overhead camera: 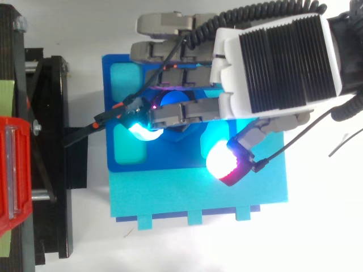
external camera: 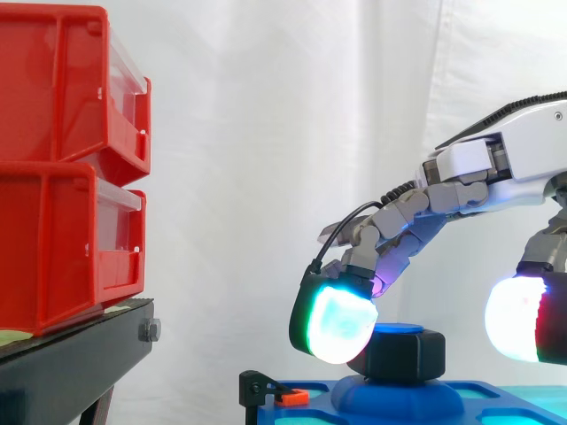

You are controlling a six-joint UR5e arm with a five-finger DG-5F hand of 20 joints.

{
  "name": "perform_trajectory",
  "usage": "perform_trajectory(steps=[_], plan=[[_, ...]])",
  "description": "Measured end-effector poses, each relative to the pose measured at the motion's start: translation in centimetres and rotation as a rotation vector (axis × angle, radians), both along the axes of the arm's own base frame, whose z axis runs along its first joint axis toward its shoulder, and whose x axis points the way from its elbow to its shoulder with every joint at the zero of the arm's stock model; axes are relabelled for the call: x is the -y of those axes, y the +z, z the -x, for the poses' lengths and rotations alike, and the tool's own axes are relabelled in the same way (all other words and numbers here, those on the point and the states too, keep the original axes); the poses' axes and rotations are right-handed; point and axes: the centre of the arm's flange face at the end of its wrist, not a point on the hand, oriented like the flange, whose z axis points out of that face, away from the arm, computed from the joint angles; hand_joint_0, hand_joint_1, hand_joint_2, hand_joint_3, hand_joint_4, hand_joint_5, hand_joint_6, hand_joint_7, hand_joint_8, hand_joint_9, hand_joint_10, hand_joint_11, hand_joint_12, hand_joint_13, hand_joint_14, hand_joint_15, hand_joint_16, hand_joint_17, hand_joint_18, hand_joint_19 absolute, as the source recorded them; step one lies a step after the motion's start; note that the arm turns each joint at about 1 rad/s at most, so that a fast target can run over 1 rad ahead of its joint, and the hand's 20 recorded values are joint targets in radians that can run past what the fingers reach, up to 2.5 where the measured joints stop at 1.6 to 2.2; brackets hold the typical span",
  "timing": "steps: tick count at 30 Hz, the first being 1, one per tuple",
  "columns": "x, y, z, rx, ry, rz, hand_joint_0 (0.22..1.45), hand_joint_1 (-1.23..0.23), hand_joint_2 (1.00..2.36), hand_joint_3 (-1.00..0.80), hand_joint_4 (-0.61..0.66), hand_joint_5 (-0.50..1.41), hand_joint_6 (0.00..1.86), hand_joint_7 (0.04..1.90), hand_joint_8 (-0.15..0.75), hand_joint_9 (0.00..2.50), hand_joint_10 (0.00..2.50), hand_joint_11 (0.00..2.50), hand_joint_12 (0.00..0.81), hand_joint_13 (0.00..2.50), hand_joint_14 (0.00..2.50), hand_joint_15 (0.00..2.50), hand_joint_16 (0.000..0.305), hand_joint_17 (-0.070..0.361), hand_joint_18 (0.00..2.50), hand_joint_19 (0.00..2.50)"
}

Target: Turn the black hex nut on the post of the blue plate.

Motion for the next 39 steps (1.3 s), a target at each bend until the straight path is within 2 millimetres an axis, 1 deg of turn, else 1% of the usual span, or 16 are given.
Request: perform_trajectory(steps=[12,19,25,32,39], plan=[[1.9,-0.2,0.4,0.003,-0.010,0.014,0.45,-0.48,1.00,-0.50,0.25,-0.16,0.50,0.75,0.279,0.55,0.00,0.00,0.350,0.26,0.00,0.00,0.045,0.101,0.03,0.04],[2.1,-1.3,0.6,0.010,-0.011,0.012,0.45,-0.48,1.00,-0.50,0.25,-0.16,0.50,0.75,0.280,0.55,0.00,0.00,0.350,0.26,0.00,0.00,0.045,0.101,0.04,0.04],[2.3,-1.7,0.6,0.022,-0.013,0.012,0.45,-0.48,1.00,-0.50,0.25,-0.16,0.50,0.75,0.283,0.55,0.00,0.00,0.351,0.26,0.00,0.00,0.045,0.101,0.04,0.04],[2.7,-1.6,0.7,0.027,-0.016,0.012,0.45,-0.48,1.00,-0.50,0.25,-0.16,0.50,0.75,0.281,0.55,0.00,0.00,0.353,0.27,0.00,0.00,0.045,0.102,0.05,0.05],[2.6,-0.5,0.3,0.046,-0.008,0.012,0.45,-0.48,1.00,-0.50,0.25,-0.16,0.50,0.75,0.282,0.55,0.00,0.00,0.354,0.28,0.00,0.00,0.045,0.102,0.06,0.06]])
